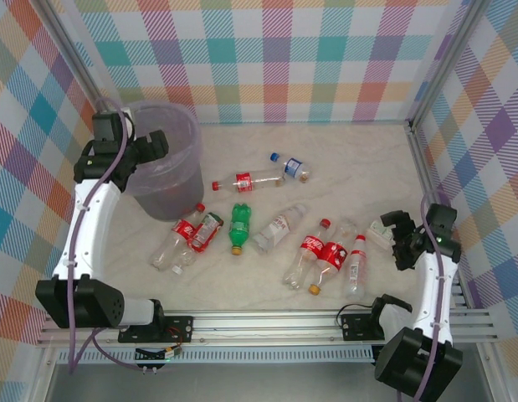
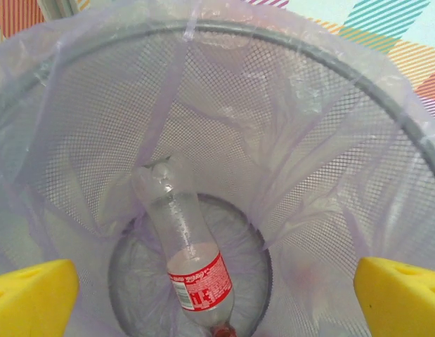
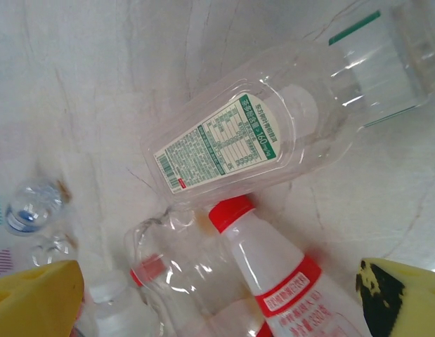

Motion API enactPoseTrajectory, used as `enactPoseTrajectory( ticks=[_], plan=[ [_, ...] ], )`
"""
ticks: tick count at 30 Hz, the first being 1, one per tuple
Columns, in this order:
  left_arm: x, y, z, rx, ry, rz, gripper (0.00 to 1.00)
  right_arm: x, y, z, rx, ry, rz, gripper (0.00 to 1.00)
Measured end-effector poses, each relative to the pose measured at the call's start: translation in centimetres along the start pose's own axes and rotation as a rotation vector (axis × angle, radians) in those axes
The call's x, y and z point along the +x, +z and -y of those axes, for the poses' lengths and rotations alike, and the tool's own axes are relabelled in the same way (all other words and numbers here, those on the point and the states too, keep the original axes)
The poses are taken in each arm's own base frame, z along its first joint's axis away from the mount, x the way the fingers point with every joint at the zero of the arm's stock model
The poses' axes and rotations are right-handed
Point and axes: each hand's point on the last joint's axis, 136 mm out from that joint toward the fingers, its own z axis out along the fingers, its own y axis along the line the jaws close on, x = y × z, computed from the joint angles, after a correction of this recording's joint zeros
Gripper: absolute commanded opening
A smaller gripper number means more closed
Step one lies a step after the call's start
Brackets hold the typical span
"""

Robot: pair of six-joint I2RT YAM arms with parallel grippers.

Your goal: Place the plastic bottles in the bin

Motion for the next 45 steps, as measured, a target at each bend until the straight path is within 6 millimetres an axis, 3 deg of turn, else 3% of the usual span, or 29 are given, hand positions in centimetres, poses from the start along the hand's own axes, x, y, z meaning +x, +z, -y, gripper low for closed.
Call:
enactPoseTrajectory(
  ticks=[5,11,15,19,25,28,31,37,40,45],
  plan=[
    [-1.1,-2.6,0.8,0.04,-0.007,0.029,1.0,-0.3,1.0,0.5,-0.017,0.089,0.021,0.99],
    [-1.5,-7.5,3.0,0.124,0.003,0.102,1.0,-1.9,1.7,1.0,0.006,0.126,0.081,0.99],
    [-1.0,-10.5,5.9,0.219,0.028,0.13,0.99,-2.5,3.0,1.5,0.036,0.132,0.076,0.99],
    [1.3,-11.5,10.2,0.335,0.085,0.086,0.98,-2.9,4.1,2.1,0.053,0.134,0.083,0.99],
    [5.6,-10.2,13.9,0.411,0.124,-0.039,0.97,-4.0,6.4,2.6,0.096,0.141,0.066,0.99],
    [7.6,-9.0,16.7,0.466,0.137,-0.105,0.97,-4.8,7.8,2.3,0.118,0.134,0.047,0.99],
    [9.3,-7.4,19.5,0.513,0.136,-0.164,0.97,-6.0,9.0,1.5,0.116,0.121,0.036,0.92],
    [12.3,-5.0,23.6,0.556,0.152,-0.249,0.98,-5.9,9.5,1.6,0.138,0.118,-0.002,0.74],
    [13.0,-4.6,24.7,0.569,0.158,-0.262,0.97,-6.8,9.6,0.2,0.09,0.082,0.014,0.61],
    [13.1,-3.5,26.4,0.594,0.132,-0.27,0.98,-8.7,8.5,-4.1,-0.022,-0.019,0.047,0.51]
  ],
)
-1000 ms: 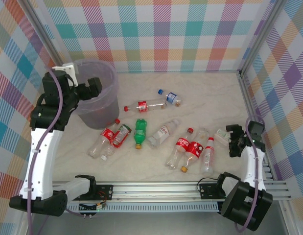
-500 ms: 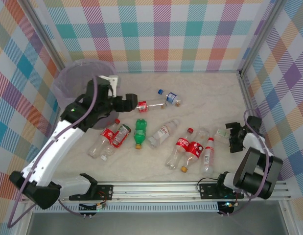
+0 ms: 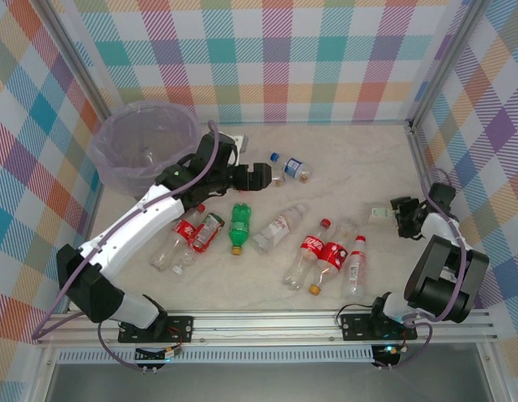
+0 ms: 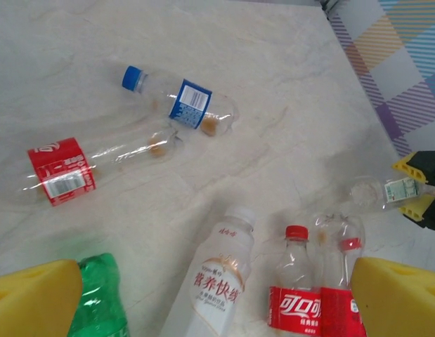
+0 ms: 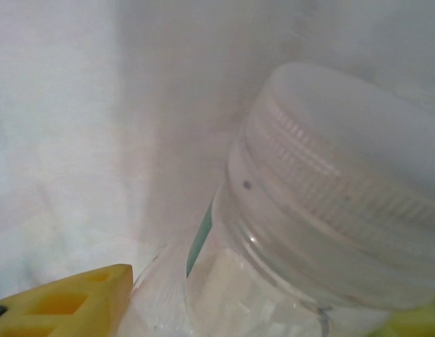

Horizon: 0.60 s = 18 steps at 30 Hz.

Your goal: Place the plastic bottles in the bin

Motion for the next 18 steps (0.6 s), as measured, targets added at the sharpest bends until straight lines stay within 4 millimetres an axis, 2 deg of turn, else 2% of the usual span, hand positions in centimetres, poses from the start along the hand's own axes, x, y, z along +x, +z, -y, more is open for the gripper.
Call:
enactPoseTrajectory(
  ticks=[4,5,6,8,10,13,15,18],
  plan=[
    [-0.2,2.4,1.8,0.088,-0.029,-0.033,0.98,-1.0,-1.6,-3.1,-0.092,-0.085,0.033,0.49],
    [-0.3,3.0,2.3,0.116,-0.036,-0.044,0.99,-0.8,-2.3,-3.9,-0.122,-0.11,0.037,0.49],
    [-0.4,3.7,3.1,0.154,-0.044,-0.057,0.99,-0.5,-3.2,-4.8,-0.154,-0.14,0.045,0.44],
    [-0.5,4.7,4.7,0.233,-0.052,-0.092,1.0,0.5,-5.7,-7.1,-0.245,-0.223,0.08,0.4],
    [-0.6,5.4,6.4,0.319,-0.054,-0.135,1.0,3.2,-8.9,-10.1,-0.38,-0.343,0.093,0.4],
    [-0.8,5.1,8.7,0.414,-0.017,-0.192,1.0,8.3,-13.4,-13.7,-0.571,-0.545,0.064,0.41],
    [-0.5,4.2,9.6,0.442,0.019,-0.216,1.0,11.4,-15.2,-14.8,-0.659,-0.65,0.019,0.41],
    [0.5,2.9,11.3,0.481,0.081,-0.239,1.0,13.8,-16.4,-15.3,-0.731,-0.731,-0.043,0.42]
  ],
)
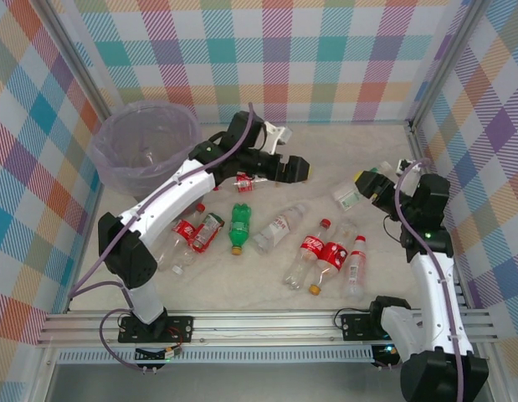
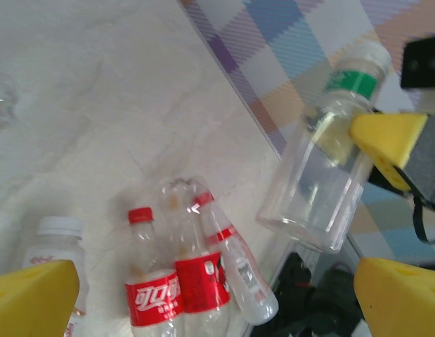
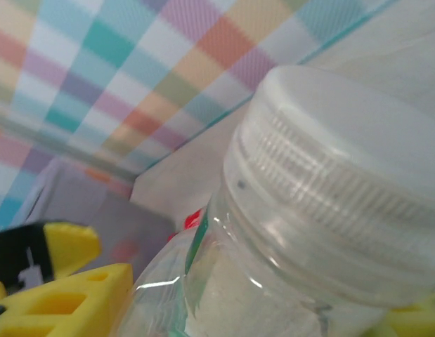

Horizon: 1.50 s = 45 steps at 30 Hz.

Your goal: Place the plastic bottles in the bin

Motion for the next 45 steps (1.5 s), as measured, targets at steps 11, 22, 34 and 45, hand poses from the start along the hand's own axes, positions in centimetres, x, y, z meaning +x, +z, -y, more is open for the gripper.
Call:
enactPoseTrajectory(
  ticks=[11,22,34,45],
  plan=[
    [4.5,3.0,5.4,0.087,0.134,-0.091,0.99,3.8,2.4,-3.7,-0.157,-0.044,-0.175,0.43],
    [4.6,4.6,4.7,0.08,0.156,-0.1,0.86,3.6,2.6,-5.1,-0.2,-0.061,-0.167,0.44],
    [4.5,5.6,4.3,0.075,0.159,-0.109,0.56,3.7,3.3,-5.1,-0.21,-0.046,-0.184,0.51],
    [4.2,5.6,3.9,0.048,0.162,-0.094,0.49,3.1,3.2,-4.6,-0.135,-0.064,-0.185,0.83]
  ],
)
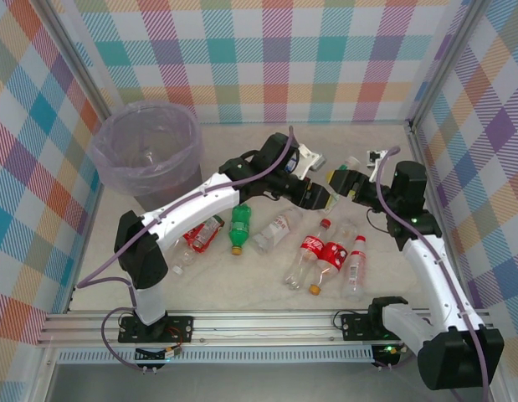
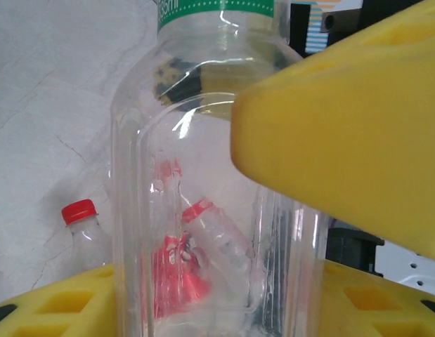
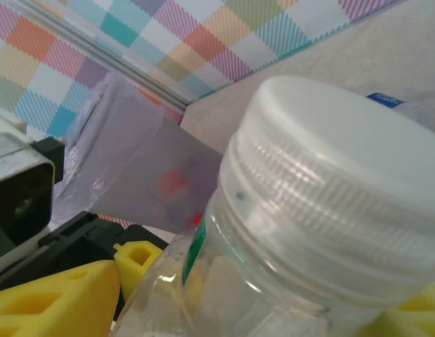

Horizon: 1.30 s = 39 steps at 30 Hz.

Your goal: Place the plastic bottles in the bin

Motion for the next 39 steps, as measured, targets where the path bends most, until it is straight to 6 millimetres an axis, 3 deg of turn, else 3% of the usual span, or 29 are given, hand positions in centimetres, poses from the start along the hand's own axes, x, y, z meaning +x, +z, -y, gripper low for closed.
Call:
enactPoseTrajectory(
  ticks=[4,11,15,18,22,25,29,32,34,36,39],
  plan=[
    [-0.3,-0.1,-1.0,-0.038,-0.009,0.014,0.49,-0.5,-1.5,0.4,0.104,-0.016,0.033,0.95],
    [-1.7,-0.6,-2.6,-0.098,-0.01,0.069,0.44,-1.5,-5.3,-0.2,0.236,-0.054,0.127,0.99],
    [-2.8,-1.7,-4.3,-0.194,-0.019,0.105,0.4,-1.6,-6.3,1.2,0.346,-0.041,0.144,0.99],
    [-4.8,-3.9,-5.1,-0.27,-0.02,0.164,0.35,-1.6,-6.2,2.8,0.418,-0.023,0.131,0.99],
    [-7.5,-10.4,-6.7,-0.393,-0.049,0.272,0.29,-1.4,-4.7,4.5,0.449,0.009,0.089,0.99],
    [-8.8,-17.4,-8.4,-0.498,-0.088,0.375,0.26,-1.1,-3.2,5.0,0.416,0.037,0.063,0.99],
    [-10.3,-28.6,-10.5,-0.675,-0.143,0.554,0.24,-0.9,-1.5,5.2,0.361,0.058,0.029,0.99],
    [-8.8,-36.3,-12.4,-0.843,-0.203,0.636,0.21,-1.0,-1.4,4.9,0.344,0.05,0.024,0.99],
    [-6.7,-40.1,-13.8,-0.963,-0.251,0.641,0.18,-1.0,-1.4,4.8,0.342,0.039,0.024,1.0],
    [-4.6,-42.1,-15.1,-1.051,-0.284,0.606,0.16,-1.0,-1.6,4.8,0.345,0.032,0.026,1.0],
    [-1.6,-42.2,-17.4,-1.117,-0.326,0.494,0.15,-0.8,-1.9,4.9,0.358,0.021,0.025,1.0]
  ],
)
